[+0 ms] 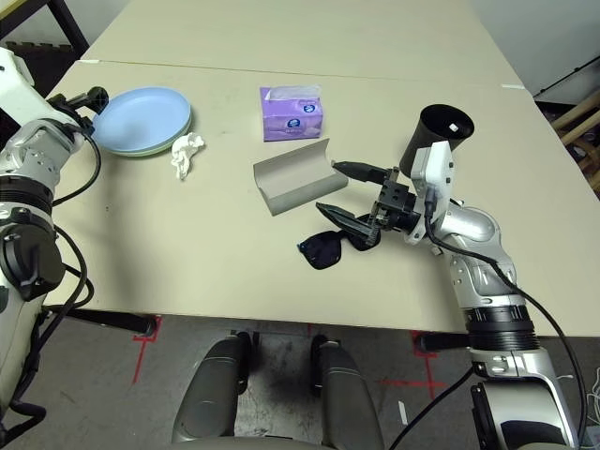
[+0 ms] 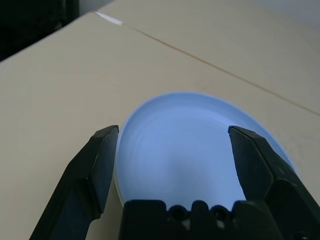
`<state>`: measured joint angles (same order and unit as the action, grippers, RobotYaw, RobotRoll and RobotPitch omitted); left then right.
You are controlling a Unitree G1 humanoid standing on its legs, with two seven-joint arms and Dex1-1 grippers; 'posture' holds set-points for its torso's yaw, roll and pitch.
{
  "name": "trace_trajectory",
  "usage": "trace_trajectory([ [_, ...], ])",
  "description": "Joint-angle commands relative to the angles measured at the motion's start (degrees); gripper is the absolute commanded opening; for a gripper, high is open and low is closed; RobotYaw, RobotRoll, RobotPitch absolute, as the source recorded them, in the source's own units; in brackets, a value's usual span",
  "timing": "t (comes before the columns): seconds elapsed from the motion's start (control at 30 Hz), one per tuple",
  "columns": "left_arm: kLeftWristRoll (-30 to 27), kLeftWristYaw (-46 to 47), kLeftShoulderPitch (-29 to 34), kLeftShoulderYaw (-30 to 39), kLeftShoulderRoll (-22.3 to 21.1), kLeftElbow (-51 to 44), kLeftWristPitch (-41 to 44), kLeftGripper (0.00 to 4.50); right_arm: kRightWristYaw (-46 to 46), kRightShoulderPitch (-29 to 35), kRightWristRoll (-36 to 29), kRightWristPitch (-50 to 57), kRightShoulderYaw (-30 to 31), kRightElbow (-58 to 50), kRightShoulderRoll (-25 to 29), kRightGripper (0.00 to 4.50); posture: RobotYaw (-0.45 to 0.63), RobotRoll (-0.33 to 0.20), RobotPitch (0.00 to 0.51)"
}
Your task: Organize and tidy the items on the table.
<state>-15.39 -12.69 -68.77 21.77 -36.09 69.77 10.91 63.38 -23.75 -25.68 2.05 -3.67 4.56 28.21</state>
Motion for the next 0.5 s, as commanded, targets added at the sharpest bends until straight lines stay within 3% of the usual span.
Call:
trace_trajectory([
  [0.03, 1.3, -4.8, 2.1, -2.2, -0.6, -2.9, 2.2, 4.48, 0.1, 0.0, 0.1, 0.0, 0.5, 0.1, 0.1, 4.50, 0.19, 0.000, 0.179],
  [0.27, 5.5, -19.7, 9.1, -10.4, -2.5, -12.2, 2.0, 4.48, 0.2, 0.2, 0.2, -0.8, 0.2, 0.7, 0.2, 4.50, 0.18, 0.000, 0.181],
  [0.5, 4.5, -28.8, 14.1, -12.8, -2.5, -22.1, 4.4, 4.48, 0.3, 0.2, 0.3, -1.1, 0.1, 1.2, 0.4, 4.50, 0.18, 0.000, 0.182],
])
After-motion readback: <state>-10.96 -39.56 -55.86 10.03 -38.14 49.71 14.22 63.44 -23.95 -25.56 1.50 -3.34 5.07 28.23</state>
